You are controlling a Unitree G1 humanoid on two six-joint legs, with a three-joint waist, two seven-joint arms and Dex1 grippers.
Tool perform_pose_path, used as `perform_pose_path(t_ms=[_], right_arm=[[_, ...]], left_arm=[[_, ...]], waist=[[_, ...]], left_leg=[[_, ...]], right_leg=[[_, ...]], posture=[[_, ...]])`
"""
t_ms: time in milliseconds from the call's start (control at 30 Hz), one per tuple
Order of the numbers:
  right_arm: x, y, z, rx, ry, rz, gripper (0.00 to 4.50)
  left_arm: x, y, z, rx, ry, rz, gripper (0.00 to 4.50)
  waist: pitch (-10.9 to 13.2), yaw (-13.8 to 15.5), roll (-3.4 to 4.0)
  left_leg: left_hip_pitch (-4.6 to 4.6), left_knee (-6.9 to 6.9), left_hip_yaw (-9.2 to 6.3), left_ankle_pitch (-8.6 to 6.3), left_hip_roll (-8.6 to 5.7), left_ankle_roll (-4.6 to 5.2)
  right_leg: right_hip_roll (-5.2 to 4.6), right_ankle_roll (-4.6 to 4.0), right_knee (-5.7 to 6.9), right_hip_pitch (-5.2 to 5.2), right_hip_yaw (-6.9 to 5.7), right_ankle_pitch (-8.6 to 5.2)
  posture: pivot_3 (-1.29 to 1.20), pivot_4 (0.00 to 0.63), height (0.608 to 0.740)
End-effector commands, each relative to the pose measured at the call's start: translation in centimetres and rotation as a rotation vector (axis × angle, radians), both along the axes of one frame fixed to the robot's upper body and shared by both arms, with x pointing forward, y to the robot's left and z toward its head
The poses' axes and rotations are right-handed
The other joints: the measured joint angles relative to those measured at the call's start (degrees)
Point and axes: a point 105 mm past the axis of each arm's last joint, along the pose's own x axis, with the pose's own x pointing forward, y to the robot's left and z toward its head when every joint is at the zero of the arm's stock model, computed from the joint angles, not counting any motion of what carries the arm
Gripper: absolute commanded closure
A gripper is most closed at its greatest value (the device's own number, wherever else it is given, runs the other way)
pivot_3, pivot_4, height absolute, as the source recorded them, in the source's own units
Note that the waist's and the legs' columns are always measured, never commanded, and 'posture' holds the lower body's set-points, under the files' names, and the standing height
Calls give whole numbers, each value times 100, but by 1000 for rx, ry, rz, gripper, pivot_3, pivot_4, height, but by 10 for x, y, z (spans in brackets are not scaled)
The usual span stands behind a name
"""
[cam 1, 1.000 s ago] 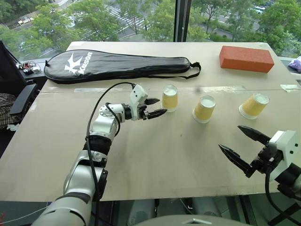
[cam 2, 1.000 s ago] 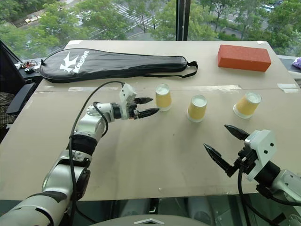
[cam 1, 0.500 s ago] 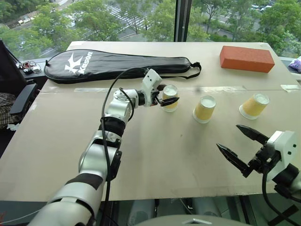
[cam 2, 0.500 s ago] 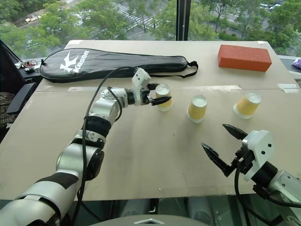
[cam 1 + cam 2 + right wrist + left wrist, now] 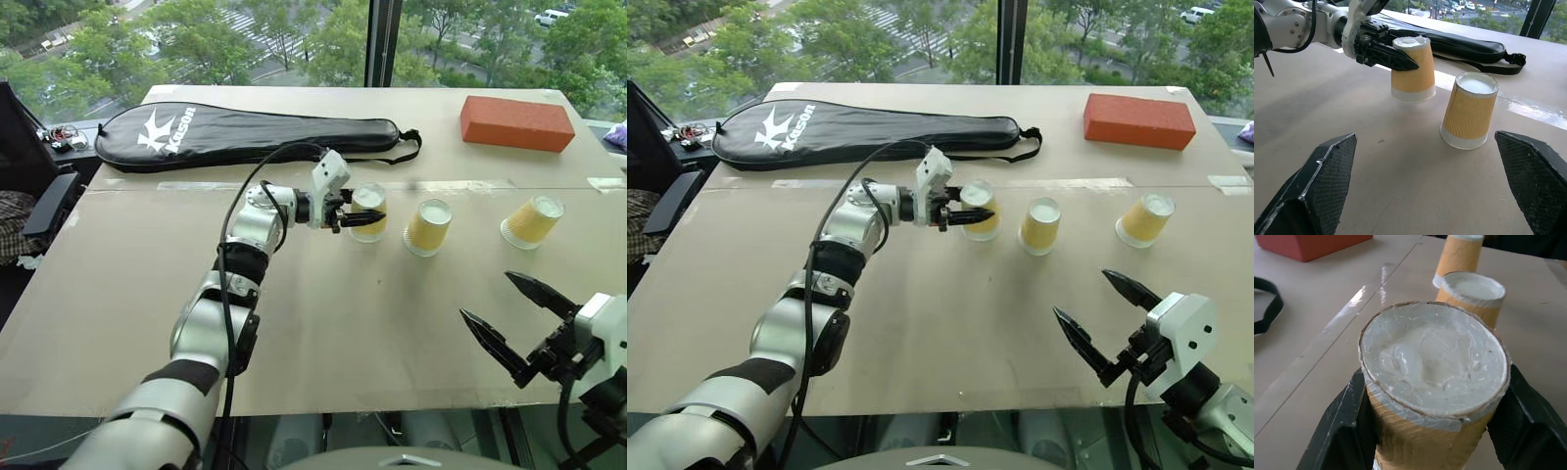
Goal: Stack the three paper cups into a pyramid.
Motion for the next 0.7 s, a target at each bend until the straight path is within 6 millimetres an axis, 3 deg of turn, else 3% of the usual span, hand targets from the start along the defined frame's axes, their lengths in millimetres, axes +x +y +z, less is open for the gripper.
perform_pose_path(t_ms=[33,233,700], right_arm=[[-6,2,9,-15,-60,2,0],[-10,-6,3,-25,-57,-40,0],[-8,-8,1,-39,-72,-56,0]], left_arm=[[-11,-16,-2,6,-38,-51,2126],[-13,-27,-18,52,-67,-31,2126],[-4,-37,-20,49,-109,17,2126]], waist=[[0,0,-1],[-2,-1,1],[-5,12,-2]], left_leg=[[0,0,-1,0,0,0],[3,0,0,0,0,0],[5,3,-1,0,-3,0]], right_leg=[[0,0,0,0,0,0],[2,4,2,0,0,-3],[-1,2,2,4,0,-4]], posture=[[0,150,740],[0,150,740],[0,150,740]])
